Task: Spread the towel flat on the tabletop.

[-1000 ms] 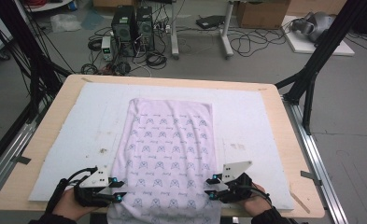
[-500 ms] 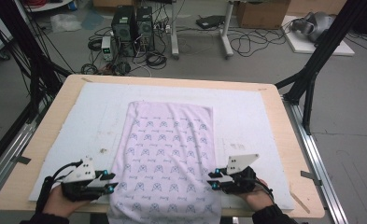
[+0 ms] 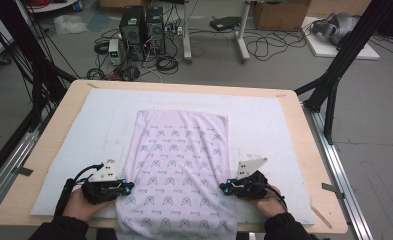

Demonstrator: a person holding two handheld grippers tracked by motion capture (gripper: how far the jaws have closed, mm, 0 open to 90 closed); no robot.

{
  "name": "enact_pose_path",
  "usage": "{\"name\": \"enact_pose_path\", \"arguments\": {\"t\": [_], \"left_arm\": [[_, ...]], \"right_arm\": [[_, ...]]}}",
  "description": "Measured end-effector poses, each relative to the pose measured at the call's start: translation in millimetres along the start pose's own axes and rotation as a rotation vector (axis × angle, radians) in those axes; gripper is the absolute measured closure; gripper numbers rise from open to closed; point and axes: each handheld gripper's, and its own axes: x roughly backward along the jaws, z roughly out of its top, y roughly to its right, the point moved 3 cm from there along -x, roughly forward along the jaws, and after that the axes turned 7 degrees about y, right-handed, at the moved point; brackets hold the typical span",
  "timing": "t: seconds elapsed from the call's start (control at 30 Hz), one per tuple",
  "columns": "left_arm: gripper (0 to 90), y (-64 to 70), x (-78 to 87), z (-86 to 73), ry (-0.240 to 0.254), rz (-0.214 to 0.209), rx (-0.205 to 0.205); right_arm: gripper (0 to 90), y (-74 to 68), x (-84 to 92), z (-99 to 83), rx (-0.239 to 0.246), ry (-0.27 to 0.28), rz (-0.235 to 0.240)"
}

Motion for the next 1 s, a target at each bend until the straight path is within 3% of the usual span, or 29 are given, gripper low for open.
{"name": "enact_pose_path", "arguments": {"t": [0.03, 0.1, 0.17, 0.2, 0.3, 0.37, 0.4, 0.47, 0.5, 0.6, 0.63, 0.67, 0.73, 0.77, 0.9, 0.93, 1.0], "left_arm": [[88.3, 4.7, 5.5, -1.3, 0.012, -0.012, -0.006], [84.4, 11.0, 13.2, -4.9, 0.013, -0.025, -0.01], [60.0, 11.7, 15.0, -9.7, -0.019, -0.004, -0.011], [57.1, 11.1, 15.4, -12.2, -0.022, -0.009, -0.017], [65.8, 10.0, 15.8, -17.1, -0.02, 0.003, -0.028], [75.0, 8.7, 16.7, -16.7, -0.025, 0.01, -0.023], [75.5, 8.7, 17.5, -15.8, -0.028, 0.014, -0.015], [64.8, 12.5, 21.1, -13.9, -0.002, 0.007, -0.019], [63.6, 14.9, 21.7, -13.5, 0.009, -0.012, -0.027], [58.8, 15.2, 16.0, -17.2, -0.036, -0.013, -0.03], [63.0, 15.9, 16.3, -18.3, -0.013, -0.015, -0.04], [75.8, 16.3, 16.9, -18.9, -0.011, -0.022, -0.041], [85.4, 15.9, 18.0, -18.8, -0.011, -0.021, -0.03], [86.5, 15.7, 19.2, -18.8, -0.015, -0.03, -0.031], [87.4, 25.8, 32.6, -19.3, 0.013, -0.076, -0.031], [87.3, 29.4, 36.8, -19.2, 0.02, -0.074, -0.036], [82.4, 30.9, 40.8, -19.5, 0.02, -0.055, -0.05]], "right_arm": [[89.0, -5.9, 3.9, 0.2, 0.009, 0.014, 0.027], [87.4, -15.7, 9.5, -0.9, 0.031, 0.013, 0.026], [74.0, -18.3, 10.3, -2.2, 0.03, 0.022, 0.012], [72.6, -17.6, 9.3, -2.3, 0.02, 0.015, 0.009], [69.0, -17.9, 4.9, -1.7, 0.035, 0.011, 0.012], [66.2, -19.0, 4.0, -0.7, 0.033, 0.019, 0.019], [64.5, -20.8, 4.5, 0.6, 0.029, 0.024, 0.014], [64.7, -30.0, 7.0, 5.8, 0.054, 0.05, 0.028], [64.6, -34.6, 6.9, 7.4, 0.067, 0.053, 0.037], [63.4, -39.1, -2.8, 5.2, 0.077, 0.011, 0.055], [64.3, -38.8, -6.4, 3.4, 0.083, -0.005, 0.056], [67.8, -38.5, -9.4, 1.3, 0.089, -0.029, 0.052], [78.2, -37.9, -10.1, -0.7, 0.092, -0.032, 0.041], [87.6, -36.8, -8.3, -1.0, 0.089, -0.038, 0.046], [89.0, -37.7, 0.5, -5.9, 0.09, -0.048, 0.102], [89.0, -38.8, 4.2, -7.3, 0.092, -0.047, 0.095], [88.3, -40.0, 10.2, -8.7, 0.07, -0.013, 0.135]]}}
